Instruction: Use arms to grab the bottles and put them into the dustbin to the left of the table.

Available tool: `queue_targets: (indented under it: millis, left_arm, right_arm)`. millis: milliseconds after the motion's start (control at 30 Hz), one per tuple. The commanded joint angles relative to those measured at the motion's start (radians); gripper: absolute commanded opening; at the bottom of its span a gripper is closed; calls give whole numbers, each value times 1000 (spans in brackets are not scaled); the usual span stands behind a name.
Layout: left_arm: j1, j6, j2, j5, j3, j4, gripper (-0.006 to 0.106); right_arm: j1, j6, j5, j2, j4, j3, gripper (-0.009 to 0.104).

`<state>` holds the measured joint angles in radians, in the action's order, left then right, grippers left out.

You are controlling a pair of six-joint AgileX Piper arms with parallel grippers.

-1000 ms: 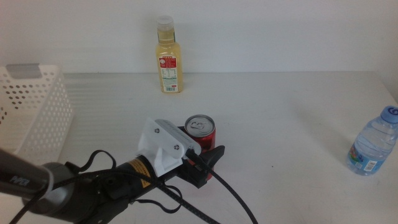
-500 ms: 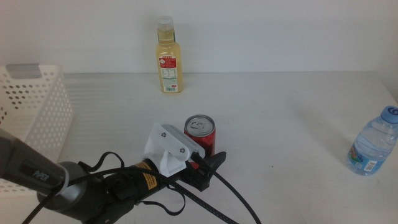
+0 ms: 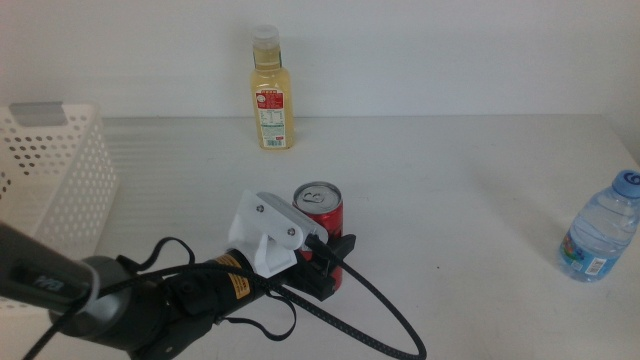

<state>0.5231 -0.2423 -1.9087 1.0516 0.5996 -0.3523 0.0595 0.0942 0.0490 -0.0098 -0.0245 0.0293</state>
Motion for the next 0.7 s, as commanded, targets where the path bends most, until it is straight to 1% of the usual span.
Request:
queue_targets:
  millis: [0, 200, 667]
  left_arm:
    - [3, -15, 92, 20, 21, 20, -4]
    - [2, -16, 204, -114, 21, 44, -4]
    - [2, -67, 420, -429, 42, 44, -4]
  right_arm:
    - [-8, -11, -73, -27, -6, -9, 74]
    - [-8, -11, -73, -27, -6, -9, 74]
    - [-8, -11, -73, -27, -6, -9, 74]
